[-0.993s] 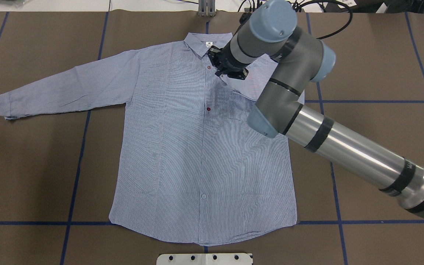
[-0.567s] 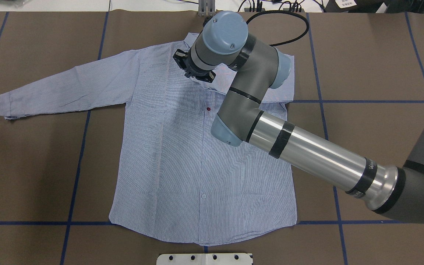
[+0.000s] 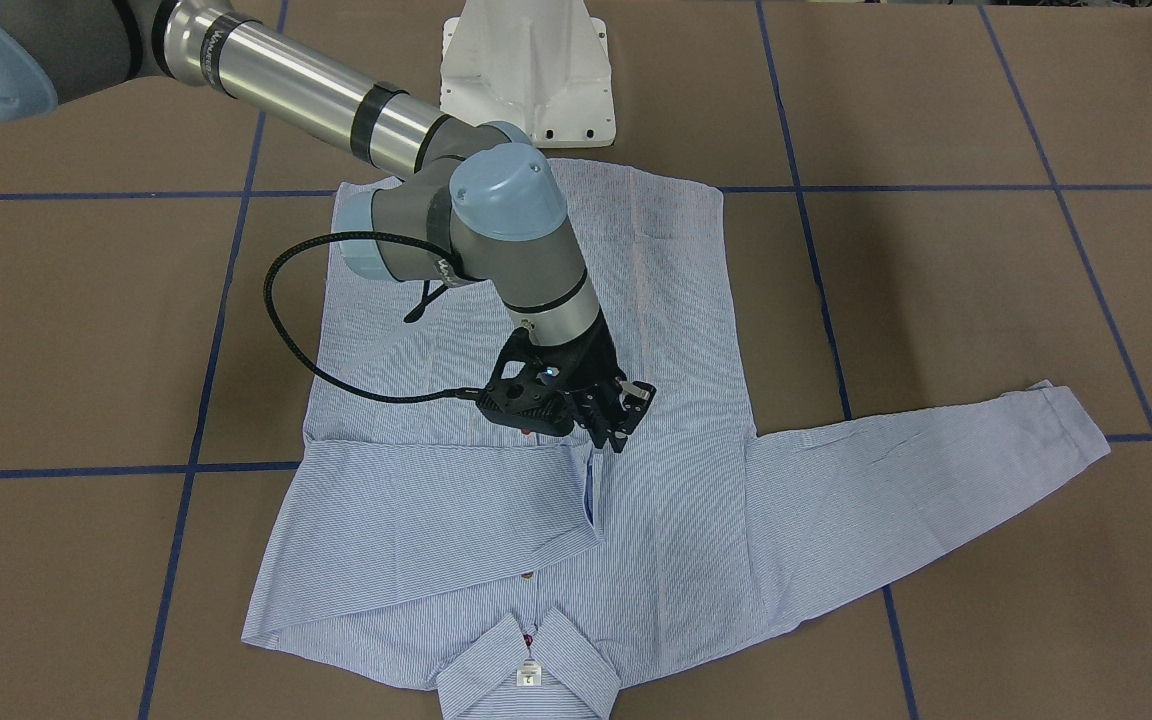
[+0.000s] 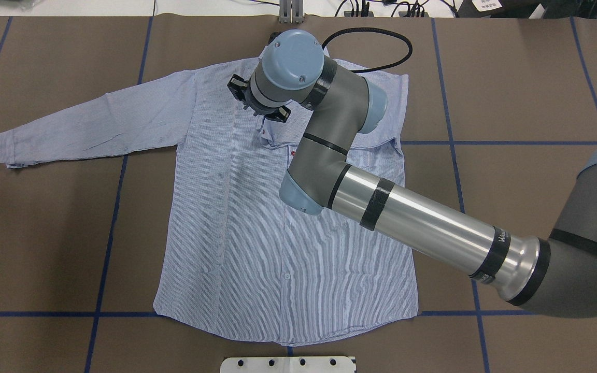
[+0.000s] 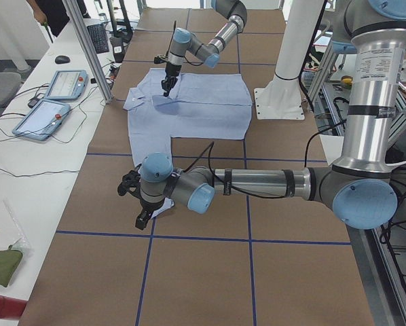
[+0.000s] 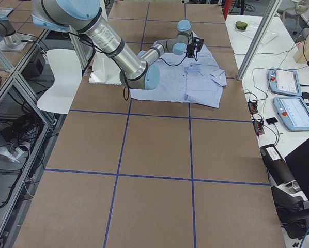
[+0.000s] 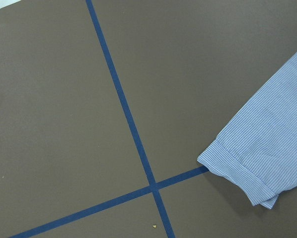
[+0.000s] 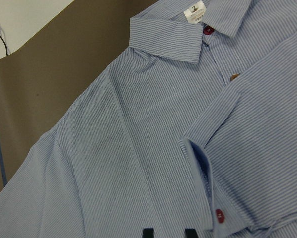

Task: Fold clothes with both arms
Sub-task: 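Carry the sleeve with the right gripper across the shirt toward the collar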

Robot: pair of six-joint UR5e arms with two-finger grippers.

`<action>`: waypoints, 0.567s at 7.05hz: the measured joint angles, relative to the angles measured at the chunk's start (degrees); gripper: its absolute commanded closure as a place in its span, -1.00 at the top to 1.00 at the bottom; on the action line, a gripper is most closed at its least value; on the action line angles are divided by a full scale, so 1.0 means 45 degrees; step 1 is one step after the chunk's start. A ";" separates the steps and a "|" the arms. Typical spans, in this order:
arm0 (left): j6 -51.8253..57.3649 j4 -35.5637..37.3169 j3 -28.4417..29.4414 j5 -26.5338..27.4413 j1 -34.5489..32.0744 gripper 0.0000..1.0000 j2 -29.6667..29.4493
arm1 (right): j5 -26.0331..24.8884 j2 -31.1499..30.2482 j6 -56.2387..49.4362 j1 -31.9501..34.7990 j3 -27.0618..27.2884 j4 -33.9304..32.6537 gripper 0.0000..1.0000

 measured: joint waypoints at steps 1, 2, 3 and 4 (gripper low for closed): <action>-0.0018 0.0014 0.0030 -0.0014 0.0030 0.99 -0.0008 | -0.0277 0.0387 0.0336 -0.0149 -0.0421 0.0003 0.97; -0.0232 -0.0013 0.0082 -0.0058 0.0155 0.99 -0.0043 | -0.0497 0.0713 0.0662 -0.0273 -0.0764 0.0004 0.97; -0.0783 -0.0310 0.0201 -0.0119 0.0495 0.99 -0.0094 | -0.0615 0.0837 0.0966 -0.0322 -0.0882 0.0001 0.98; -0.2043 -0.1219 0.0563 -0.0136 0.1024 0.99 -0.0135 | -0.0645 0.0768 0.1192 -0.0249 -0.0849 -0.0012 0.98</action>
